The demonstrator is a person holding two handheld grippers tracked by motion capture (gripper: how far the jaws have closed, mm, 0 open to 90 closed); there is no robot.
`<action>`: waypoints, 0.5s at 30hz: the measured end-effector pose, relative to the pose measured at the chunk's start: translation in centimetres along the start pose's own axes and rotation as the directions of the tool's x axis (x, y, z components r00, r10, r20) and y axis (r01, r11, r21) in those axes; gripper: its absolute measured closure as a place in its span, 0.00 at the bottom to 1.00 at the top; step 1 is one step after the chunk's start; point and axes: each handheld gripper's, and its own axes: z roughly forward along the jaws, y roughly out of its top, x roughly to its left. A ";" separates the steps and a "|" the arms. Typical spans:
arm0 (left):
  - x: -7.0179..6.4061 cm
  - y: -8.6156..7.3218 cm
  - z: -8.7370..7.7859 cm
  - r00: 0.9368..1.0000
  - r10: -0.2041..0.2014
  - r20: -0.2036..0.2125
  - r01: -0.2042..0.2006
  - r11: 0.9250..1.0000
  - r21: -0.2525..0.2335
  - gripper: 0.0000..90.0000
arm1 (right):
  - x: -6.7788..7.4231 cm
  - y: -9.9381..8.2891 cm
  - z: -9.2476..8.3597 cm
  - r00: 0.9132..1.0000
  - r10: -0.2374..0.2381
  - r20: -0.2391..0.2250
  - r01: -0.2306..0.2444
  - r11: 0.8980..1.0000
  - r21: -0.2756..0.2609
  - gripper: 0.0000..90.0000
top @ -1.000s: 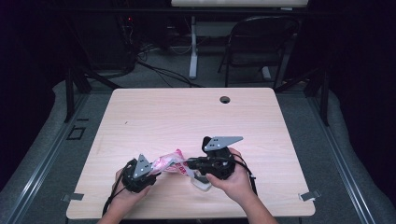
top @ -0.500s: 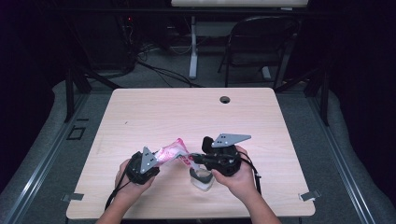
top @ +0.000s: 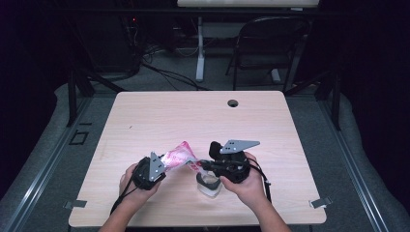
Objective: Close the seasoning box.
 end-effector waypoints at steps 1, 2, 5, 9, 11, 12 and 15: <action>0.0 0.0 0.0 1.000 0.004 -0.003 -0.004 1.000 0.002 0.75 | 0.0 -0.1 0.0 1.000 0.004 -0.001 -0.004 1.000 -0.002 1.00; 0.0 0.0 -0.1 1.000 0.008 -0.001 -0.008 1.000 0.005 0.76 | -0.1 -0.2 0.0 1.000 0.013 -0.006 -0.013 1.000 -0.005 1.00; -0.1 0.1 -0.1 1.000 0.018 -0.006 -0.018 1.000 0.007 0.76 | -0.2 -0.2 0.0 1.000 0.021 -0.013 -0.021 1.000 -0.003 1.00; -0.2 0.2 -0.2 0.999 0.041 -0.024 -0.040 0.999 0.013 0.76 | -0.4 -0.4 0.0 1.000 0.025 -0.013 -0.025 1.000 0.006 1.00; -0.2 0.3 -0.3 0.998 0.059 -0.038 -0.059 0.998 0.014 0.76 | -0.4 -0.5 0.1 0.999 0.031 -0.013 -0.031 1.000 -0.002 1.00; -0.2 0.3 -0.3 0.997 0.066 -0.041 -0.065 0.998 0.013 0.76 | -0.4 -0.6 0.0 0.999 0.033 -0.013 -0.033 0.999 0.000 1.00; -0.3 0.5 -0.4 0.994 0.090 -0.058 -0.090 0.996 0.010 0.76 | -0.4 -0.7 -0.2 0.999 0.031 -0.014 -0.031 1.000 0.001 1.00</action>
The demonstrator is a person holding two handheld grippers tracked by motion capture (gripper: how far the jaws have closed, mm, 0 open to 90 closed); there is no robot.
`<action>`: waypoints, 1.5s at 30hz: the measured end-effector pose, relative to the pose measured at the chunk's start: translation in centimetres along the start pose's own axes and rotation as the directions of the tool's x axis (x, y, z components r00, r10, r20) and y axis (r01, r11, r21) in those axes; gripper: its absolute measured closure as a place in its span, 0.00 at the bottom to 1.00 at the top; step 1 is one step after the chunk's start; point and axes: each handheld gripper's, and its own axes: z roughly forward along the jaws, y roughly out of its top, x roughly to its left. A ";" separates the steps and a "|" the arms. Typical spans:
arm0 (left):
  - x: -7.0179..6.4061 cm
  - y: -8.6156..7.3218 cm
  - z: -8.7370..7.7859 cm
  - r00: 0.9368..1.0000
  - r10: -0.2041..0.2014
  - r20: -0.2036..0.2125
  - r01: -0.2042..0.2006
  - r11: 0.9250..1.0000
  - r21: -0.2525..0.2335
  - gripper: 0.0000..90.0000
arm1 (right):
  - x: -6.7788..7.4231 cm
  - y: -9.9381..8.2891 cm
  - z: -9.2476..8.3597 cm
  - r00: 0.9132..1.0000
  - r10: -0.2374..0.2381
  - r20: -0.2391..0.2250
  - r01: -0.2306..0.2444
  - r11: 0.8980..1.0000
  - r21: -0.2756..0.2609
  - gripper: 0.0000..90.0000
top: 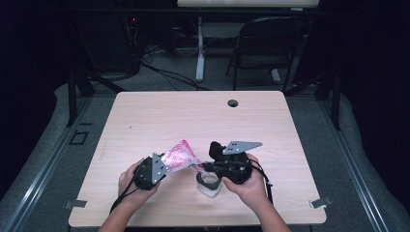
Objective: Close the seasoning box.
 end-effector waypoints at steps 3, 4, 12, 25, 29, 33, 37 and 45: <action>-0.1 0.1 -0.1 1.000 0.018 -0.018 -0.018 1.000 0.000 0.76 | 0.0 -0.1 -0.1 1.000 0.002 0.003 -0.002 1.000 0.005 1.00; -0.1 0.2 -0.2 0.999 0.026 -0.029 -0.026 1.000 0.004 0.76 | 0.0 -0.1 -0.1 1.000 0.005 0.005 -0.005 1.000 0.001 1.00; -0.7 0.8 -0.3 0.991 0.101 -0.085 -0.101 0.995 0.004 0.76 | -0.3 -0.8 -0.3 1.000 0.021 0.010 -0.021 1.000 0.012 1.00; -1.1 1.8 -0.7 0.978 0.167 -0.125 -0.169 0.986 -0.003 0.76 | -0.7 -1.4 -1.1 0.998 0.062 0.001 -0.062 0.998 0.005 1.00; -1.3 2.0 -0.6 0.972 0.189 -0.139 -0.191 0.982 -0.003 0.76 | -0.7 -1.7 -1.2 0.998 0.067 0.011 -0.067 0.998 0.008 1.00; -1.4 2.1 -0.6 0.970 0.198 -0.141 -0.201 0.980 -0.003 0.76 | -0.9 -1.9 -1.3 0.998 0.068 0.014 -0.068 0.998 0.015 1.00; -1.5 2.1 -0.5 0.968 0.208 -0.140 -0.211 0.978 -0.002 0.76 | -0.9 -2.1 -1.3 0.997 0.071 0.019 -0.071 0.997 0.014 1.00; -1.8 2.5 -0.8 0.953 0.251 -0.171 -0.253 0.967 0.010 0.76 | -0.9 -2.3 -1.4 0.997 0.077 0.020 -0.077 0.997 0.010 1.00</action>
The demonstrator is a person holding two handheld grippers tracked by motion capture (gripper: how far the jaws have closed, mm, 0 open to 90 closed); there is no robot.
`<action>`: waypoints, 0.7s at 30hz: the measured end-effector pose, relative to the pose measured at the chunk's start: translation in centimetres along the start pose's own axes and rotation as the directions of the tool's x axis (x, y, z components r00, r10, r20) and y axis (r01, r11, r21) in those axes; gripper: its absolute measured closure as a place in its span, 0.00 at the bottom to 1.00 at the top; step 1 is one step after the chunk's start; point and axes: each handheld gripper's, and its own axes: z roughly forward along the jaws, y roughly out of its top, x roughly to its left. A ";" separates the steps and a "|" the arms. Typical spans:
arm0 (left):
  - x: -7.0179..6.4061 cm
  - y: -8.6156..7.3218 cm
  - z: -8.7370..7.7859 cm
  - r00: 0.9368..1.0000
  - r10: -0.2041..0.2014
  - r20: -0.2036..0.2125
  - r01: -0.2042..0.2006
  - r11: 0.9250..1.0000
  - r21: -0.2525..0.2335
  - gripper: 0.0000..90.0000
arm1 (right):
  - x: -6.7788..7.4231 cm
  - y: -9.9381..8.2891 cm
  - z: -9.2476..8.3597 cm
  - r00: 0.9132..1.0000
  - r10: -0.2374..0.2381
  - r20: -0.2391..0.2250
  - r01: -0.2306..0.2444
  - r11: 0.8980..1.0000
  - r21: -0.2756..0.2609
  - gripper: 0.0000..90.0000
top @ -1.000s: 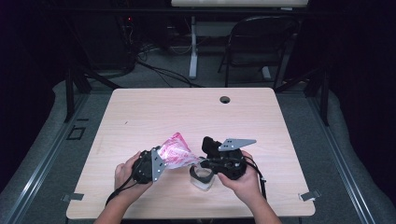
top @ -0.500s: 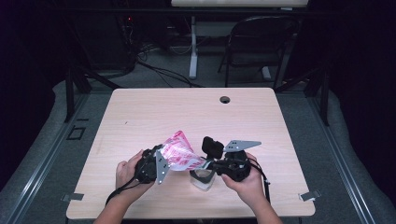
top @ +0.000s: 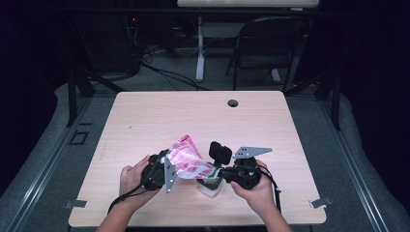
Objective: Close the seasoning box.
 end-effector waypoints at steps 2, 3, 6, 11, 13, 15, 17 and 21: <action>-0.1 0.1 0.0 1.000 0.016 -0.009 -0.016 1.000 0.003 0.77 | -0.1 0.0 0.0 1.000 0.004 0.001 -0.004 1.000 0.000 1.00; 0.0 0.2 -0.1 0.999 0.030 -0.011 -0.030 0.999 0.013 0.77 | -0.1 -0.1 0.0 1.000 0.005 0.001 -0.005 1.000 0.001 1.00; -0.2 0.3 -0.2 0.999 0.038 -0.024 -0.038 0.999 0.016 0.77 | -0.3 -0.2 0.0 1.000 0.009 0.002 -0.009 1.000 0.002 1.00; -0.5 0.4 -0.2 0.997 0.072 -0.035 -0.071 0.997 0.029 0.77 | -0.4 -0.2 0.1 1.000 0.019 0.002 -0.019 1.000 0.008 1.00; -0.5 0.4 -0.2 0.996 0.087 -0.031 -0.086 0.996 0.038 0.77 | -0.4 -0.2 0.1 1.000 0.024 0.004 -0.024 1.000 0.006 1.00; -0.6 0.4 -0.2 0.995 0.091 -0.033 -0.089 0.995 0.034 0.77 | -0.4 -0.2 0.1 1.000 0.024 0.007 -0.024 1.000 0.009 1.00; -0.6 0.4 -0.2 0.995 0.094 -0.028 -0.093 0.995 0.038 0.77 | -0.4 -0.3 0.1 1.000 0.026 0.008 -0.026 1.000 0.011 1.00; -0.5 0.5 -0.2 0.992 0.127 -0.017 -0.126 0.991 0.051 0.77 | -0.4 -0.3 0.1 1.000 0.029 0.006 -0.029 1.000 0.011 1.00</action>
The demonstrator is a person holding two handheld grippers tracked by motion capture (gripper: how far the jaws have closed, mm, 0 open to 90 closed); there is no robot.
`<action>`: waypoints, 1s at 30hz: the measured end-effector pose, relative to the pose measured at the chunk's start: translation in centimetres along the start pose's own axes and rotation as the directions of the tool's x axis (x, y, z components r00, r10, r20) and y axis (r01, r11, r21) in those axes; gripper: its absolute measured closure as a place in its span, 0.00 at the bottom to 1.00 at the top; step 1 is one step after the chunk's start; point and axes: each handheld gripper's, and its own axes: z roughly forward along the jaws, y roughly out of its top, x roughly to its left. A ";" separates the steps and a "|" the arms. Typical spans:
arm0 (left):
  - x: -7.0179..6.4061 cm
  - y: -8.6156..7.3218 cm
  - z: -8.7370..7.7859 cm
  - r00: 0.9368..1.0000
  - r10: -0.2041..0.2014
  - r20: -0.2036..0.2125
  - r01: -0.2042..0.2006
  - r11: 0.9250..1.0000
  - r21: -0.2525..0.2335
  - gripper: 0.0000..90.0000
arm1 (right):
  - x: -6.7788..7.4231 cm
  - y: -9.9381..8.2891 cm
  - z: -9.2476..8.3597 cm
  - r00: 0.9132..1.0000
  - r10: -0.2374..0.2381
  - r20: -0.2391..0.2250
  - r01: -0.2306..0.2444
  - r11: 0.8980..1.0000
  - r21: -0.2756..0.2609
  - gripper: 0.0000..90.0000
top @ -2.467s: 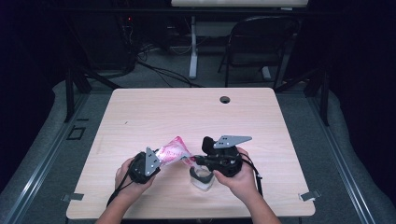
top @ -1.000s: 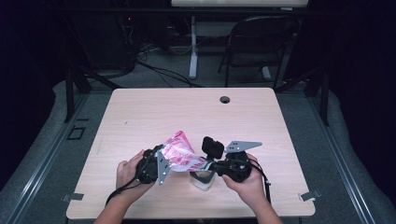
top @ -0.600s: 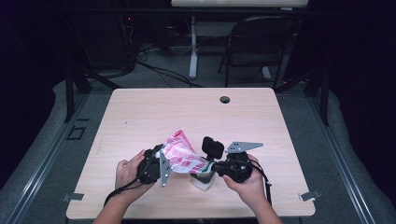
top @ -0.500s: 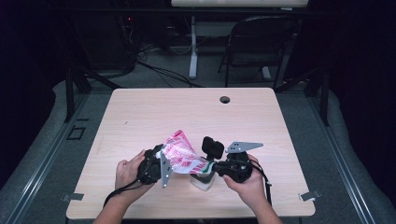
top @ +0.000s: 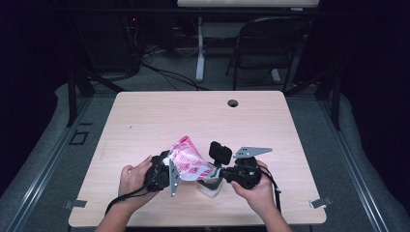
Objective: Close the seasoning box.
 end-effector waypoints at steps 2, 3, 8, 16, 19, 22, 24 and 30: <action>0.1 0.1 0.0 1.000 0.012 0.001 -0.012 1.000 0.003 0.78 | 0.0 0.0 0.0 1.000 0.001 -0.002 -0.001 1.000 0.002 1.00; 0.1 0.1 0.0 1.000 0.013 0.002 -0.013 1.000 0.002 0.78 | -0.1 0.0 0.0 1.000 0.003 -0.003 -0.003 1.000 -0.001 1.00; 0.2 0.3 -0.1 0.999 0.032 -0.001 -0.032 0.999 0.010 0.78 | -0.1 0.1 -0.1 1.000 0.001 -0.006 -0.001 1.000 0.000 1.00; 0.6 0.8 -0.3 0.997 0.081 0.006 -0.081 0.996 0.024 0.78 | -0.3 0.1 -0.3 1.000 0.017 -0.015 -0.017 1.000 -0.009 1.00; 0.8 1.0 -0.4 0.995 0.100 0.004 -0.100 0.995 0.027 0.78 | -0.4 0.1 -0.3 1.000 0.016 -0.014 -0.016 1.000 -0.011 1.00; 0.9 1.3 -0.4 0.992 0.128 -0.003 -0.127 0.991 0.036 0.78 | -0.4 0.1 -0.4 1.000 0.013 -0.010 -0.013 1.000 -0.010 1.00; 1.1 1.4 -0.5 0.990 0.138 -0.002 -0.138 0.990 0.034 0.78 | -0.5 0.1 -0.4 1.000 0.019 -0.010 -0.019 1.000 -0.014 1.00; 1.4 1.6 -0.7 0.985 0.170 0.001 -0.170 0.984 0.045 0.78 | -0.6 0.0 -0.3 1.000 0.023 -0.011 -0.023 1.000 -0.014 1.00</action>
